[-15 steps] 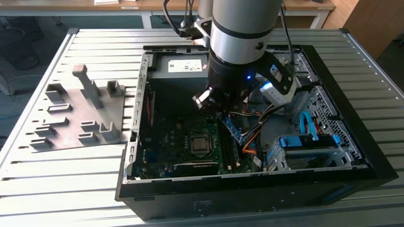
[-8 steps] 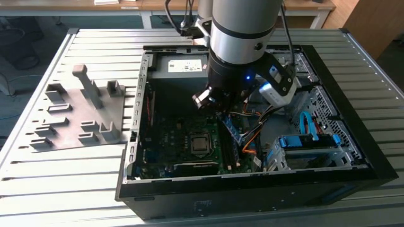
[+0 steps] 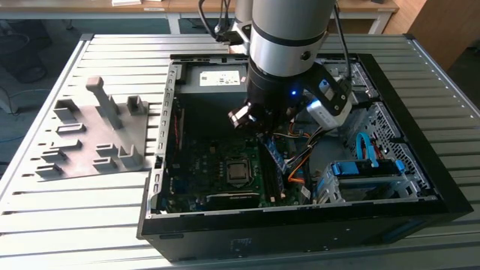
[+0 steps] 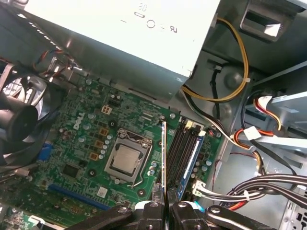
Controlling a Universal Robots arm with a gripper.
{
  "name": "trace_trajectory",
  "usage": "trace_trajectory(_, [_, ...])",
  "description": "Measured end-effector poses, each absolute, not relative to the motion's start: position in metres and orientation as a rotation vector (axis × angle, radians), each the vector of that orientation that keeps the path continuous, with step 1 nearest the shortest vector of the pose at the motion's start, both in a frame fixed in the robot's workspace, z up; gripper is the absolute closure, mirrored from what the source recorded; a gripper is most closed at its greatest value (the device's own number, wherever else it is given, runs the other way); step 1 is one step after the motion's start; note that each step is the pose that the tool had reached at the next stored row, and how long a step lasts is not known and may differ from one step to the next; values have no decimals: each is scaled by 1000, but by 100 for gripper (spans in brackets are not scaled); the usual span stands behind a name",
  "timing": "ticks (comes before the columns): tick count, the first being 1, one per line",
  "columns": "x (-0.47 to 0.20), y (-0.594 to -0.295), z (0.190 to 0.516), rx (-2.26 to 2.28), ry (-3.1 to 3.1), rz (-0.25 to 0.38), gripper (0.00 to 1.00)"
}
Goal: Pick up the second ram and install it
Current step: 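Insert the second ram into the second slot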
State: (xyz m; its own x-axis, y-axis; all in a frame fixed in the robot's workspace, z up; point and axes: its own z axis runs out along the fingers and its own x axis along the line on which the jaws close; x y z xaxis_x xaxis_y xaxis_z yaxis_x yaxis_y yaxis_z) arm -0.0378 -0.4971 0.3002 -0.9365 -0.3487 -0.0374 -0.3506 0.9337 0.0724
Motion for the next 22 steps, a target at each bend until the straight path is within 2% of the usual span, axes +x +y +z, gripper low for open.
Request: trace_trajectory(22, [-38,-497,300,-392,3086,119,86])
